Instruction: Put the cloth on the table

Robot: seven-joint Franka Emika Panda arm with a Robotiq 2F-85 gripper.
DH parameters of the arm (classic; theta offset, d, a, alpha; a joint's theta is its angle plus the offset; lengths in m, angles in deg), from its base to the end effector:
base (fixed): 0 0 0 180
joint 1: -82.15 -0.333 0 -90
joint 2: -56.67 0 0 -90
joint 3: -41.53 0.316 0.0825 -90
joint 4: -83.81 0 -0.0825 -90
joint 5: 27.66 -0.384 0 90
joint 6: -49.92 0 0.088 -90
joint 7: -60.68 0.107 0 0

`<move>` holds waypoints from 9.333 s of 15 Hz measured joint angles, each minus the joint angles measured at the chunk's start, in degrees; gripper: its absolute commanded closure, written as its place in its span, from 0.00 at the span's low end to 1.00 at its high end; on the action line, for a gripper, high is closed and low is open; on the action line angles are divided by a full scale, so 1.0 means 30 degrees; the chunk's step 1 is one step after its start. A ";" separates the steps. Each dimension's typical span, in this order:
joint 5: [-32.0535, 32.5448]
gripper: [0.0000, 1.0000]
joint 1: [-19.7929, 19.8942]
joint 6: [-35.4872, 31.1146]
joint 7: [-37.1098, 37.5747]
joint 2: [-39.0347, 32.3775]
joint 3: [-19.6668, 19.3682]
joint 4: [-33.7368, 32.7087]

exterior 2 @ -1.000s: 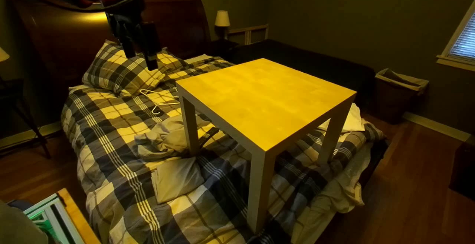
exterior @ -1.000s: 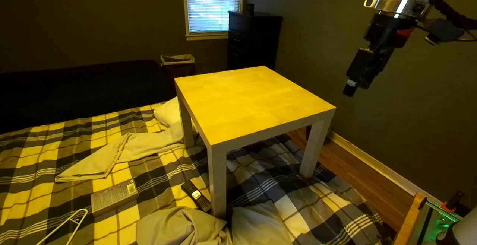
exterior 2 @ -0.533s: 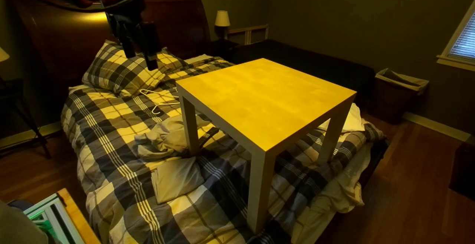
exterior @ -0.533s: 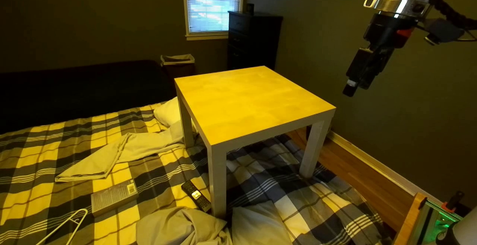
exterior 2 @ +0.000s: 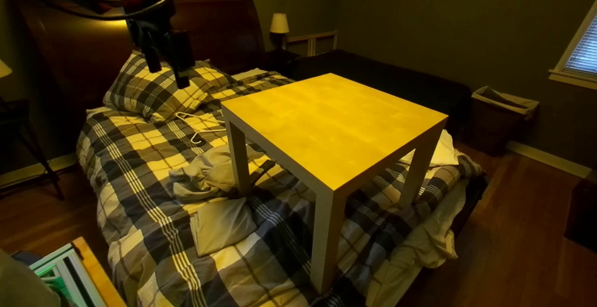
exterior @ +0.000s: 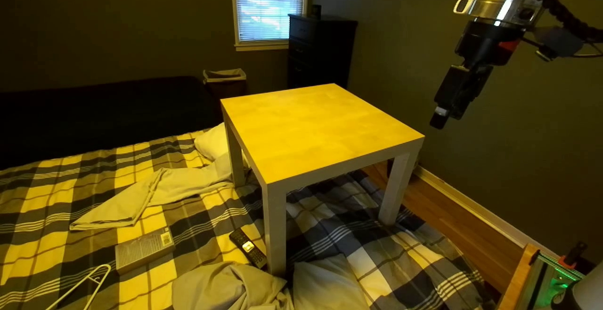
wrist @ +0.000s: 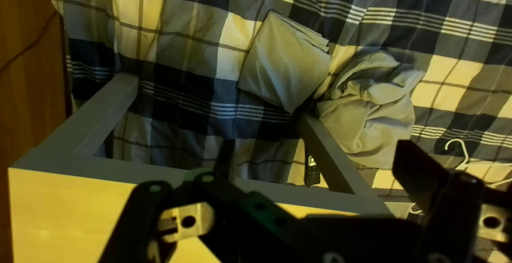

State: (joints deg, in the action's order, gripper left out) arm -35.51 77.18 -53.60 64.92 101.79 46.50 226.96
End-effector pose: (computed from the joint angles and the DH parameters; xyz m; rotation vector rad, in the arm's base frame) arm 0.3173 0.0719 0.5435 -3.0545 -0.0781 -0.1312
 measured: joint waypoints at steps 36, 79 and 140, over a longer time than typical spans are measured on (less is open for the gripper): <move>0.7576 0.00 -0.6656 -2.3068 -0.0261 -1.8026 0.1005 0.0428; 1.0901 1.00 -1.4601 -2.3773 -0.1441 -3.3011 -0.5000 -1.1419; 2.2154 1.00 -0.7109 -1.3671 1.5168 -2.3581 -0.6515 -2.6380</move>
State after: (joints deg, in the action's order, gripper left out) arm 30.96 55.86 -94.61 110.42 31.05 26.95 147.82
